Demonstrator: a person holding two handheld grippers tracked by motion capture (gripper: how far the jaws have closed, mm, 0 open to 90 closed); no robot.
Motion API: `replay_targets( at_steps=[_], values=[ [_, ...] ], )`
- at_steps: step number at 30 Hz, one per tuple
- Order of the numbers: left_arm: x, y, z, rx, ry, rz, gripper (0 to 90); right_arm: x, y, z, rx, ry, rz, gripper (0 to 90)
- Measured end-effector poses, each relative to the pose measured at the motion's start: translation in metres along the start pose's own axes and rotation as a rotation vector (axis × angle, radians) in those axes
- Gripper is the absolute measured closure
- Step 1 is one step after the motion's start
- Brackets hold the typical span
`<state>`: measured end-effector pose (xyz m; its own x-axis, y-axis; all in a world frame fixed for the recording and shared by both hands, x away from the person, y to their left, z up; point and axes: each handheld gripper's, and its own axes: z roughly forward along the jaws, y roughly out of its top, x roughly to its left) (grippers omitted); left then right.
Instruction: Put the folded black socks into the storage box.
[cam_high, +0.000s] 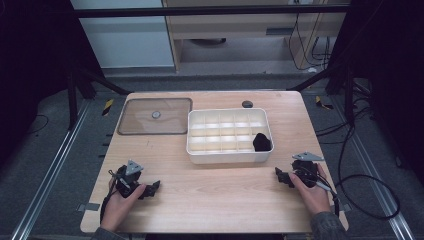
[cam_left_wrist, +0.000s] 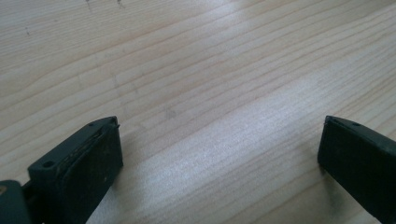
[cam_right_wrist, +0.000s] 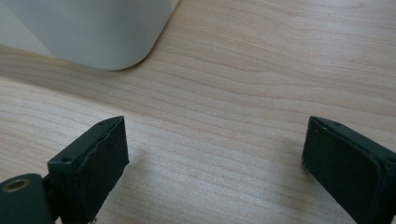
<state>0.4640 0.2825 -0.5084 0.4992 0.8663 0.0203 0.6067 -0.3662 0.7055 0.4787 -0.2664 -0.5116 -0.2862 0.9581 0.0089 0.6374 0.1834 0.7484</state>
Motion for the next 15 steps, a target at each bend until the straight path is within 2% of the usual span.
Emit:
replay_targets(
  at_steps=[1, 4, 6, 9, 15],
  values=[
    [0.001, 0.001, 0.001, -0.005, 0.003, -0.004, 0.0, 0.001, 0.001, 0.001, 0.010, 0.003, 0.005, 6.7],
    [0.005, 0.005, 0.005, -0.005, 0.007, -0.004, 0.0, 0.002, 0.001, 0.001, -0.010, -0.013, 0.001, 6.8],
    [0.007, 0.007, 0.008, -0.005, 0.008, -0.008, 0.0, 0.002, 0.002, 0.003, 0.018, -0.018, 0.008, 6.2],
    [0.010, 0.010, 0.011, -0.008, 0.006, -0.011, 0.0, 0.004, 0.002, 0.003, 0.022, -0.028, 0.007, 4.5],
    [0.013, 0.013, 0.014, -0.008, -0.001, -0.002, 0.0, 0.011, 0.003, 0.005, 0.031, -0.058, 0.042, 1.8]
  ],
)
